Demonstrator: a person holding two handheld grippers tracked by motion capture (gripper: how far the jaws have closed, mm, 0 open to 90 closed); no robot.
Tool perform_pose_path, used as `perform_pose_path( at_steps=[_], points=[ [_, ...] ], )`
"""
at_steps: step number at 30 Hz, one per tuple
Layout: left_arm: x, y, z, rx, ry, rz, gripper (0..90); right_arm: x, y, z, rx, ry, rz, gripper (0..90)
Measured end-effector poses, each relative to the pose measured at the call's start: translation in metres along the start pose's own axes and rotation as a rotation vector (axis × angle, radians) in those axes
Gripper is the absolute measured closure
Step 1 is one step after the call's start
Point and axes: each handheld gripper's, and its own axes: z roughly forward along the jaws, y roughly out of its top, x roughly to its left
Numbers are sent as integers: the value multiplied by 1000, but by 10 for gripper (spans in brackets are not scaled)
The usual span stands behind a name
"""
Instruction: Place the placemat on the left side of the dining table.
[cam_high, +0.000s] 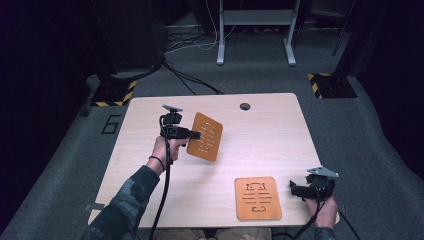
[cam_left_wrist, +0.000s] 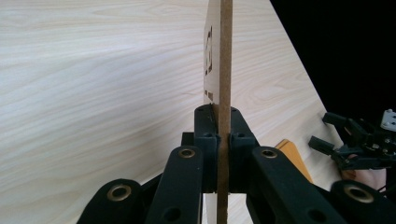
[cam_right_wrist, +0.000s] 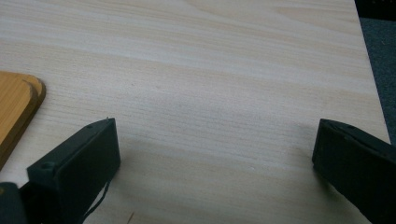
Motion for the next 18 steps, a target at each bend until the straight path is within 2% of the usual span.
perform_pose_path(
  at_steps=[18],
  points=[
    [56,-4,-27,10,90,-124,861,0,0,0,1,-3,4,0]
  ],
)
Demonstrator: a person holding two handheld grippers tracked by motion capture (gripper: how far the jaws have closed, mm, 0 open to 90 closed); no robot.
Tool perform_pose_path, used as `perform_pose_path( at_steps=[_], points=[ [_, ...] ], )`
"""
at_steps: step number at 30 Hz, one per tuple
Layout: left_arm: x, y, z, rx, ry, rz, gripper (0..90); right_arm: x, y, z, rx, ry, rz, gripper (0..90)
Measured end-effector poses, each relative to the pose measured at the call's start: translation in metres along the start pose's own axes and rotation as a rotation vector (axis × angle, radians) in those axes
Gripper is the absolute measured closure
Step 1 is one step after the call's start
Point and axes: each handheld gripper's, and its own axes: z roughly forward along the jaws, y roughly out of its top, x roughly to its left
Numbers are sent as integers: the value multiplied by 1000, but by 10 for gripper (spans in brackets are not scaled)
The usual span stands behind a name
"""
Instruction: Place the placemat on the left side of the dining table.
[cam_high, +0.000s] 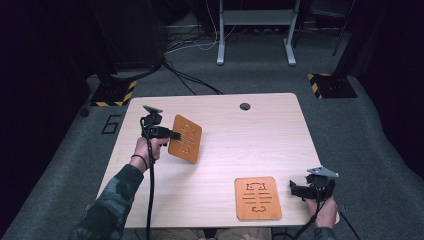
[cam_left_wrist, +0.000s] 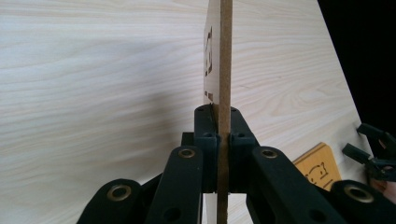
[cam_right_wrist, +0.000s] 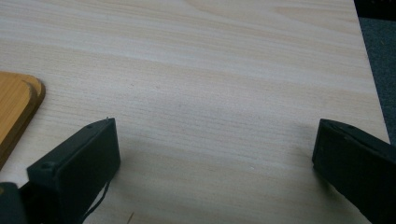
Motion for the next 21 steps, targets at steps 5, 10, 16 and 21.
perform_pose_path(
  at_steps=[5,10,16,21],
  points=[
    [17,1,-6,12,26,-33,861,0,0,0,1,-1,0,0],
    [30,2,-11,19,58,-52,860,0,0,0,1,-2,0,0],
    [45,3,-15,45,124,-59,856,0,0,0,1,-2,0,0],
    [52,2,-14,53,143,-73,840,0,0,0,1,-2,0,0]
  ],
)
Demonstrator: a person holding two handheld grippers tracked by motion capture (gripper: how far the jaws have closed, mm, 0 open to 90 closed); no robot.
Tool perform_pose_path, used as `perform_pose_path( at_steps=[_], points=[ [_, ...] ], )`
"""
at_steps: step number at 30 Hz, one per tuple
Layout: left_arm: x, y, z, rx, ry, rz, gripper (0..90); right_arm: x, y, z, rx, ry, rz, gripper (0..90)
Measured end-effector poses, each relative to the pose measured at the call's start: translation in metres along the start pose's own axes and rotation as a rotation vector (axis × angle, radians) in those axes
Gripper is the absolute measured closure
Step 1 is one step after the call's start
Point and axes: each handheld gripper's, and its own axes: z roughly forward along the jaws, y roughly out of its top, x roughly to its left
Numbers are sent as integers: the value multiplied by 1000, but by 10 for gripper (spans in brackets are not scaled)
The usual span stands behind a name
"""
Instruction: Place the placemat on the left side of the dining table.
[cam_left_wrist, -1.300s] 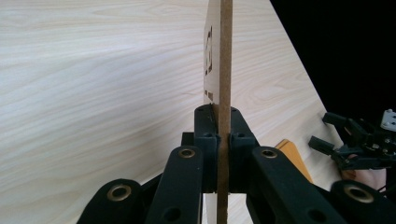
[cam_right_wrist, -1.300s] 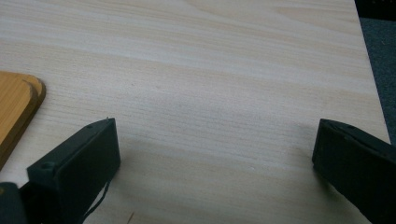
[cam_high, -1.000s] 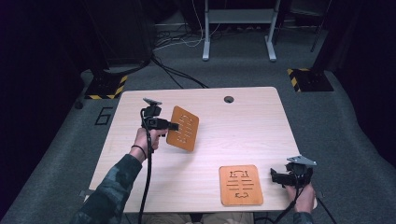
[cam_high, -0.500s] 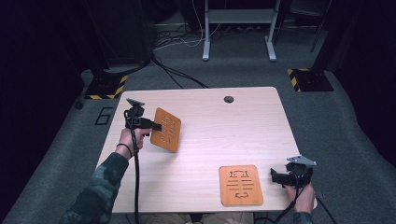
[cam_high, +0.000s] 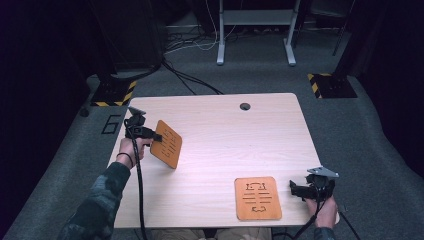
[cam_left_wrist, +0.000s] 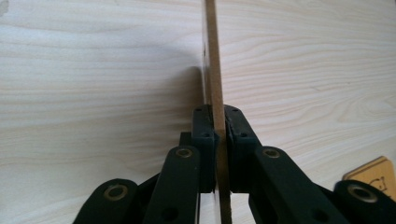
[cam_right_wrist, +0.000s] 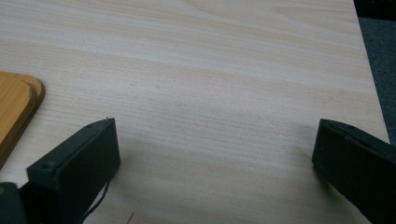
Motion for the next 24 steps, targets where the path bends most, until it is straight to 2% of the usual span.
perform_pose_path(
  at_steps=[3,5,7,13,18,24],
  points=[
    [5,0,1,3,8,-1,830,0,0,0,0,0,0,0],
    [9,0,1,15,40,7,799,0,0,0,0,0,0,0],
    [10,0,2,12,40,1,795,0,0,0,0,0,0,0],
    [16,1,1,16,104,18,746,0,0,0,0,0,1,0],
    [23,-1,0,7,148,13,707,0,0,0,0,-1,1,0],
    [31,-2,-1,1,171,4,679,0,0,0,0,0,-1,0]
  ],
)
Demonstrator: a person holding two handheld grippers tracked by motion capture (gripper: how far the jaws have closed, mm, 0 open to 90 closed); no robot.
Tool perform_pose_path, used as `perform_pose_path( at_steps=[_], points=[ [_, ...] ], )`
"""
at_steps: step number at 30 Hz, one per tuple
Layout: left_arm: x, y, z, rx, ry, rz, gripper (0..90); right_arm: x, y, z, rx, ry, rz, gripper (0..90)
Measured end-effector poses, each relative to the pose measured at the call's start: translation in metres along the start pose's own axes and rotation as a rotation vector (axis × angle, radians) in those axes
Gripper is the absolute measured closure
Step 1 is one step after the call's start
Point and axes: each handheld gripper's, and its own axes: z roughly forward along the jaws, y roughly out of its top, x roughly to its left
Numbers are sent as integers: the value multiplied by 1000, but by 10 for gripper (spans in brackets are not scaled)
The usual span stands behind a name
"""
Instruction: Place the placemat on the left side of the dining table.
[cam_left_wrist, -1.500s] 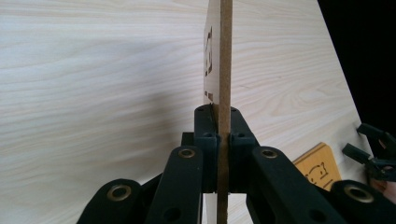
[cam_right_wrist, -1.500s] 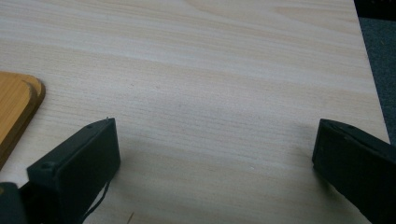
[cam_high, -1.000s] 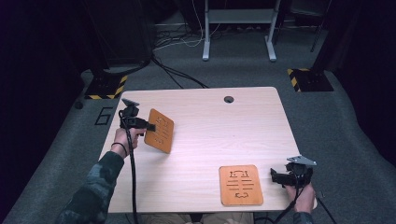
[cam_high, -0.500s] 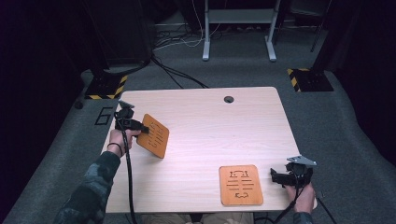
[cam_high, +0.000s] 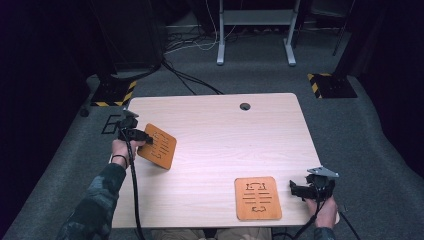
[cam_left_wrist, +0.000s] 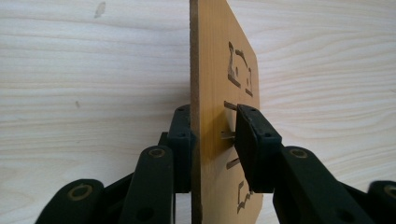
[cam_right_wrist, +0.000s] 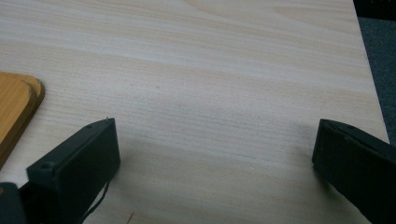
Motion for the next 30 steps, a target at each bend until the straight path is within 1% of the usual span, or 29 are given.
perform_pose_path(
  at_steps=[2,4,5,6,7,9,10,11,12,13,15,18,19,21,23,24,28,30],
  points=[
    [4,-1,1,-3,16,-8,662,0,0,0,-1,0,1,0],
    [6,-1,1,1,20,-6,655,0,0,0,0,-1,2,0],
    [7,-2,1,3,22,-11,650,0,0,0,-1,0,0,0],
    [8,-2,2,-4,21,-21,645,0,0,0,-1,0,-1,0],
    [9,-3,2,0,21,-30,637,0,0,0,-2,0,-2,0],
    [13,-4,2,2,18,-29,631,0,0,0,-2,0,-2,0],
    [14,-5,3,-2,12,-50,631,0,0,0,-2,0,-2,0],
    [17,-5,3,-2,11,-45,629,0,0,0,-2,-1,-3,0],
    [19,-6,3,-4,12,-53,627,0,0,0,-2,-1,-2,0],
    [23,-6,3,-2,4,-57,624,0,0,0,-2,-1,-3,0],
    [24,-7,3,-1,1,-60,622,0,0,0,-2,-1,-3,0],
    [26,-8,2,-7,1,-82,618,0,0,0,-1,-1,-3,0],
    [27,-9,2,3,6,-76,612,0,0,0,-2,-1,-2,0],
    [27,-9,3,-2,23,-59,604,0,0,0,-2,-1,-2,0],
    [27,-10,4,3,30,-60,587,0,0,0,-2,-1,-2,0],
    [28,-11,4,1,29,-54,582,0,0,0,-2,-2,-2,0],
    [30,-12,7,-4,27,-62,567,0,0,0,-2,-2,-1,0],
    [31,-12,6,9,29,-59,560,0,0,0,-2,-1,-1,0]
  ],
)
